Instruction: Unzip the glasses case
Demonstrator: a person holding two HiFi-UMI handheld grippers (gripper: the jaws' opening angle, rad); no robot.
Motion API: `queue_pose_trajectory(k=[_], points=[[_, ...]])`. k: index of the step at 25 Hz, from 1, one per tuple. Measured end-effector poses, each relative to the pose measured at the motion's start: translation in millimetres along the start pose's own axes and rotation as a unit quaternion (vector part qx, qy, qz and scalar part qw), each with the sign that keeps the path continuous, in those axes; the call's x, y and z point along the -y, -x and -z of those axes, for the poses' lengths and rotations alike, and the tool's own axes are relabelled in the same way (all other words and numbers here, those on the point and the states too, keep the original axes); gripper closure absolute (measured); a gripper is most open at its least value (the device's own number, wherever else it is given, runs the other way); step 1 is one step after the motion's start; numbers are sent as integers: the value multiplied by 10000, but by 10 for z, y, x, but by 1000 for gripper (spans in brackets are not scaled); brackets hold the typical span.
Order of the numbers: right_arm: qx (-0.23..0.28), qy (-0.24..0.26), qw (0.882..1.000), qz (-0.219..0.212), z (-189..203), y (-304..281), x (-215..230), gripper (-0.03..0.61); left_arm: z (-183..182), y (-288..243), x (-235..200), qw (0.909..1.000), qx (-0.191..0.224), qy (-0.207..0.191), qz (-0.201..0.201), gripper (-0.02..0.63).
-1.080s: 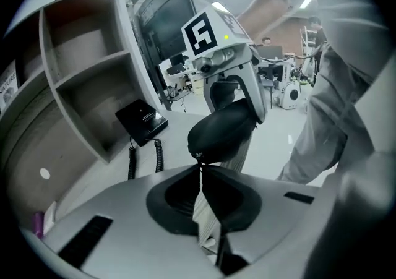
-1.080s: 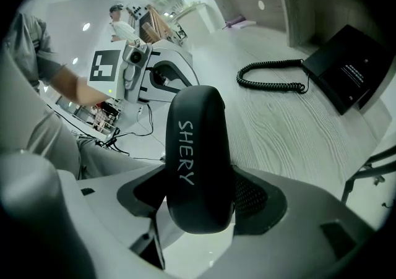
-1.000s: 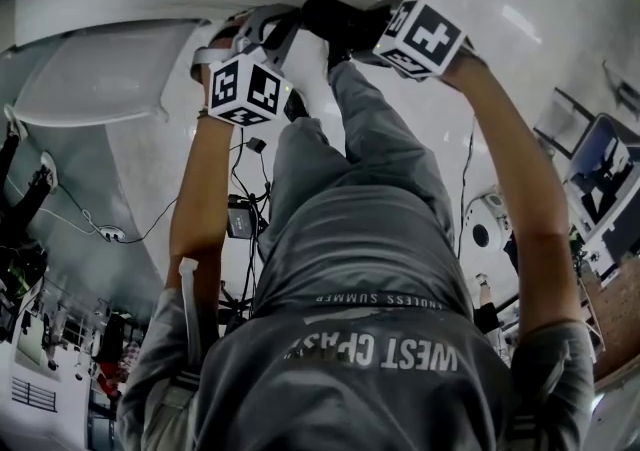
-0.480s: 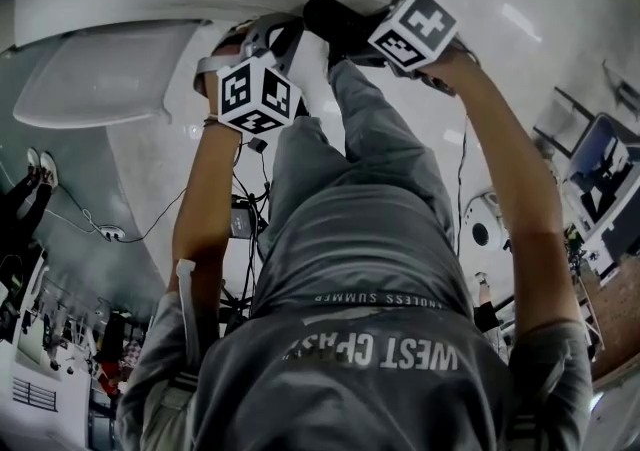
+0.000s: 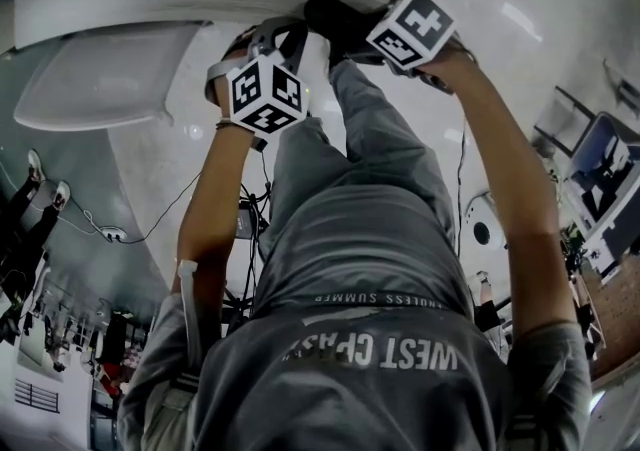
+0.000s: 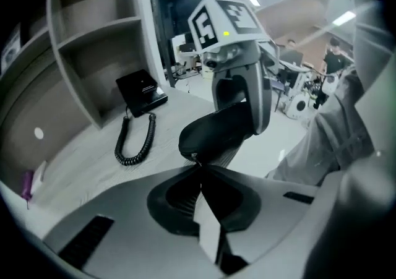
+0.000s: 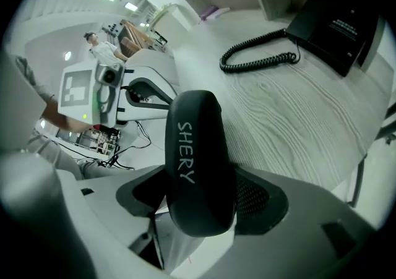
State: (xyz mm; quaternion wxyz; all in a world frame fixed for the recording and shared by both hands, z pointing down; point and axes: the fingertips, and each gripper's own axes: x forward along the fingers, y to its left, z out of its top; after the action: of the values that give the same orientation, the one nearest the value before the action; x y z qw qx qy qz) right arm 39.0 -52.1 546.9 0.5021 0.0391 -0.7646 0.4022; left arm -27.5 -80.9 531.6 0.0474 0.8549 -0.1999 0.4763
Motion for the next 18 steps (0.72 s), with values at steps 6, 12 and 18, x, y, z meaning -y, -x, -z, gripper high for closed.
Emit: queue_pose_trajectory(k=[6,12,18], points=[[1946,204,9787,-621,-206,146,-83,232,155,-30,-257,9956,46,927,-93,617],[2403,-188,9678,-727,-132,65,-74,267,177,-85,-208,9954,-40,958,-69,617],[2385,-618,9655,-837,-171,93,-83,287,152,-82,-212,9977,-99,667,-86,617]])
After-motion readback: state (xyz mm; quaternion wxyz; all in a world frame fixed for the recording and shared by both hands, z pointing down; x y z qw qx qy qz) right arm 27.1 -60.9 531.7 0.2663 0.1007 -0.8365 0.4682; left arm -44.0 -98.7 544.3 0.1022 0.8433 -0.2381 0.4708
